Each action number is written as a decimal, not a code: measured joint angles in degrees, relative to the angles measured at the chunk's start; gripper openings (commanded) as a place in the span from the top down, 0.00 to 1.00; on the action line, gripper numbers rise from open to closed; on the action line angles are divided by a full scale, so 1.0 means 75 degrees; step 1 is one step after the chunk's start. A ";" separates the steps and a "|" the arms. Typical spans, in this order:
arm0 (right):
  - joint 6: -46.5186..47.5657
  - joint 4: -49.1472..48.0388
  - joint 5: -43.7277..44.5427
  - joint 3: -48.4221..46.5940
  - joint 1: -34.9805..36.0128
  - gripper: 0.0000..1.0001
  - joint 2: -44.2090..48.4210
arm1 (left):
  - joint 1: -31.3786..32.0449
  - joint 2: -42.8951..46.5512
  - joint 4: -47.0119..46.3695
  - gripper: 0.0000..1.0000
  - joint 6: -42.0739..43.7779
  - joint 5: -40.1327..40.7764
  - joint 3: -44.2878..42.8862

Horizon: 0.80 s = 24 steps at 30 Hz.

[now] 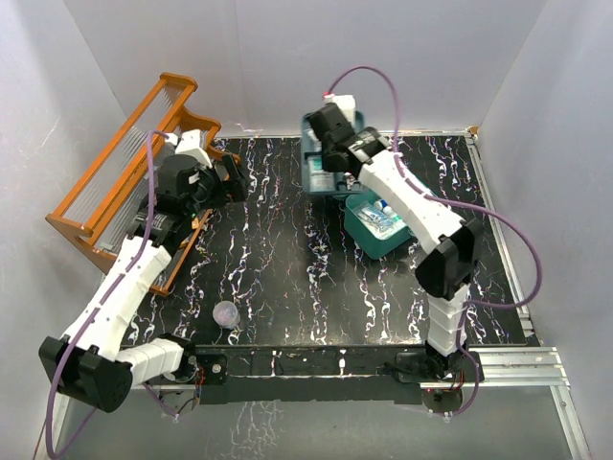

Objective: Organize the medicine kit

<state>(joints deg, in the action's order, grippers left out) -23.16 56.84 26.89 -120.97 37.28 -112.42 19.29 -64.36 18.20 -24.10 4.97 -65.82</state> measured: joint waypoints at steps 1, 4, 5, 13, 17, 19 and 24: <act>-0.0076 0.0055 0.0073 0.0143 -0.0181 1.00 0.0198 | 0.0000 -0.0117 -0.0082 0.01 0.0079 -0.0236 0.0000; -0.0259 0.0251 0.0248 0.0702 -0.0705 1.00 0.0863 | -0.0003 -0.0565 -0.0353 0.02 0.0262 -0.1105 -0.0003; -0.0332 0.0283 0.0291 0.0947 -0.0909 1.00 0.1119 | -0.0006 -0.0758 -0.0469 0.04 0.0335 -0.1507 -0.0003; -0.0729 0.0469 0.0583 0.2565 -0.2378 1.00 0.2850 | 0.0481 -0.3296 -0.1399 0.17 0.0335 -0.3751 -0.1061; -0.0761 0.0513 0.0586 0.3101 -0.2923 1.00 0.3293 | 0.1116 -0.5050 -0.1201 0.29 0.0527 -0.3905 -0.2876; -0.0778 0.0525 0.0557 0.3299 -0.3042 1.00 0.3416 | 0.1349 -0.5971 -0.1003 0.31 0.0691 -0.3981 -0.4036; -0.0970 0.0507 0.0388 0.3736 -0.3340 1.00 0.3620 | 0.1693 -0.7571 -0.0746 0.33 0.1087 -0.4220 -0.5852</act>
<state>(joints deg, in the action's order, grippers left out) -30.44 60.64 29.80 -92.95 12.23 -85.27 31.99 -121.14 12.60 -15.94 -26.68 -109.71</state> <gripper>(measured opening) 0.012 0.681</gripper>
